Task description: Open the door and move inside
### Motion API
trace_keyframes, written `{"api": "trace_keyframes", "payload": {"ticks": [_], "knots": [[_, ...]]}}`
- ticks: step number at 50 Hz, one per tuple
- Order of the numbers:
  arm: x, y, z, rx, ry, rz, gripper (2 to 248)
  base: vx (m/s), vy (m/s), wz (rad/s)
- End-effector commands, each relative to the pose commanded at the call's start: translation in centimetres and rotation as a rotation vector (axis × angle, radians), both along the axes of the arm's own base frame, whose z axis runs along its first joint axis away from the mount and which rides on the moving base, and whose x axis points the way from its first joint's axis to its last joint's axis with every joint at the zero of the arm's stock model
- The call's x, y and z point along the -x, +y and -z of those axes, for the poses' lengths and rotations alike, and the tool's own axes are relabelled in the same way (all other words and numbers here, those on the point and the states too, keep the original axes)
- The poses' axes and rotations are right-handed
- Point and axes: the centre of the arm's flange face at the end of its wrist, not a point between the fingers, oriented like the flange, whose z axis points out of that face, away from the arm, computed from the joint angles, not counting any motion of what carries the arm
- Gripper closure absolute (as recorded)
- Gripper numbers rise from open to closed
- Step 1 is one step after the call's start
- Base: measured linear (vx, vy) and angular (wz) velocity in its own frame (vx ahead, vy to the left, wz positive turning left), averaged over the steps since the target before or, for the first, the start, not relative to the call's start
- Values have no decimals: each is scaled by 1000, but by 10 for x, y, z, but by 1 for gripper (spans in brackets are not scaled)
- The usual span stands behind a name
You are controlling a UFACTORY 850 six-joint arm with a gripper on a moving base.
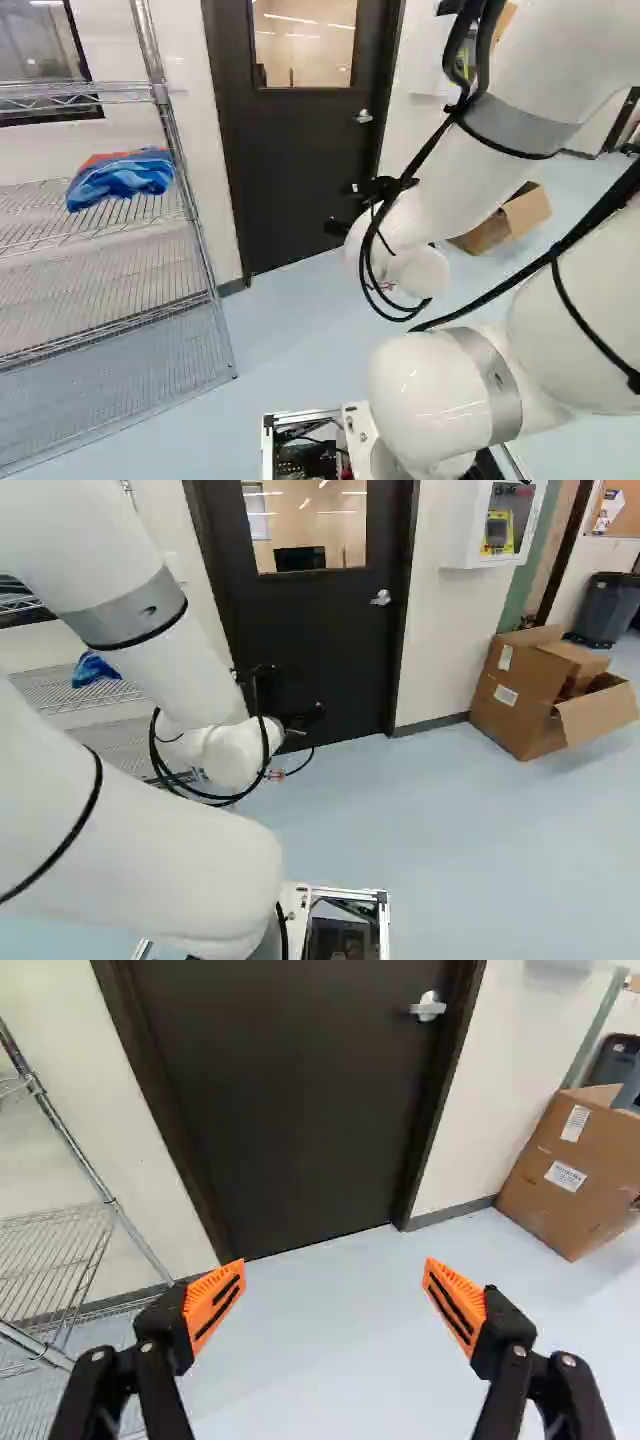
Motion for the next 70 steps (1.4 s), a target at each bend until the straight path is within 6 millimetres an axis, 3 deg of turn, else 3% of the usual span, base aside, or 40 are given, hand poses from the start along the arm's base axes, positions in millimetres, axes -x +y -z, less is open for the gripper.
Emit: {"api": "trace_keyframes", "payload": {"ticks": [40, 70], "knots": [[0, 0, 0, 0, 0, 0, 3, 22, -2, -1], [0, 0, 0, 0, 0, 0, 3, 176, -54, -6]]}}
